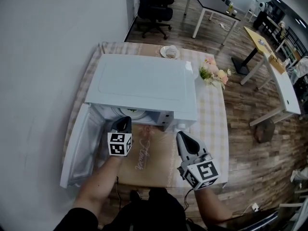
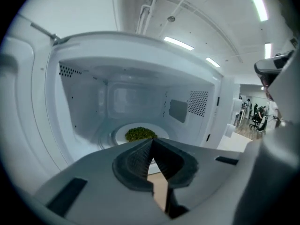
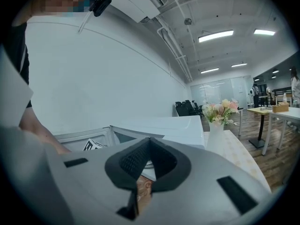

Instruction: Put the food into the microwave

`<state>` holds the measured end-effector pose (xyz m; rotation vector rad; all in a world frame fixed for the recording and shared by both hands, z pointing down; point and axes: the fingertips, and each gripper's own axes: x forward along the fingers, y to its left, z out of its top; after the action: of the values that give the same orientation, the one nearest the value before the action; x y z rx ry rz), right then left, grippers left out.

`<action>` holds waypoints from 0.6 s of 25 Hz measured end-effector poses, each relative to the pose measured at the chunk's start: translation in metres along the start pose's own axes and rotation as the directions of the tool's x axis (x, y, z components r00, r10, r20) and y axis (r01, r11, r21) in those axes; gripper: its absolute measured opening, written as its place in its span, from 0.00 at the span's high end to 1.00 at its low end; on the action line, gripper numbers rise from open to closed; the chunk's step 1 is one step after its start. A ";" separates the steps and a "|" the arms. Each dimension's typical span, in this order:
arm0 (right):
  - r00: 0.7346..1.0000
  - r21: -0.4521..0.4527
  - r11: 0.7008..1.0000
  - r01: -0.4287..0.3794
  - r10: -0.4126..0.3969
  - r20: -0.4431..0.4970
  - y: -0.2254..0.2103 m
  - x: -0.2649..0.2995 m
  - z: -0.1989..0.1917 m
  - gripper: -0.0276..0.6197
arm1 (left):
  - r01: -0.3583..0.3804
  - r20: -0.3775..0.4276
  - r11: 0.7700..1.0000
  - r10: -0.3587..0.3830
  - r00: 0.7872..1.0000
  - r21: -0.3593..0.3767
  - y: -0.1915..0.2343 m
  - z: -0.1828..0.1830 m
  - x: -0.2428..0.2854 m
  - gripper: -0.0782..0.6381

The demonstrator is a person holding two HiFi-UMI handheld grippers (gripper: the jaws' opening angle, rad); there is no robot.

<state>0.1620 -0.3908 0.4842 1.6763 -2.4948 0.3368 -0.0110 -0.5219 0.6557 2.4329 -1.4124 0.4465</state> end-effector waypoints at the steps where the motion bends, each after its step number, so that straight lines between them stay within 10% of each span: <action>1: 1.000 0.002 1.000 0.002 -0.002 0.001 0.002 -0.002 0.000 0.95 | 0.006 0.011 1.000 -0.006 1.000 0.013 -0.003 0.003 -0.006 0.88; 15: 0.998 -0.035 0.999 -0.019 0.021 0.055 0.066 -0.043 0.016 0.95 | 0.158 0.185 0.983 -0.139 0.973 -0.090 -0.049 0.054 -0.141 0.88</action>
<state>0.1182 -0.3320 0.4515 1.6710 -2.5434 0.2514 -0.0285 -0.4095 0.5448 2.5220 -1.2719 0.1200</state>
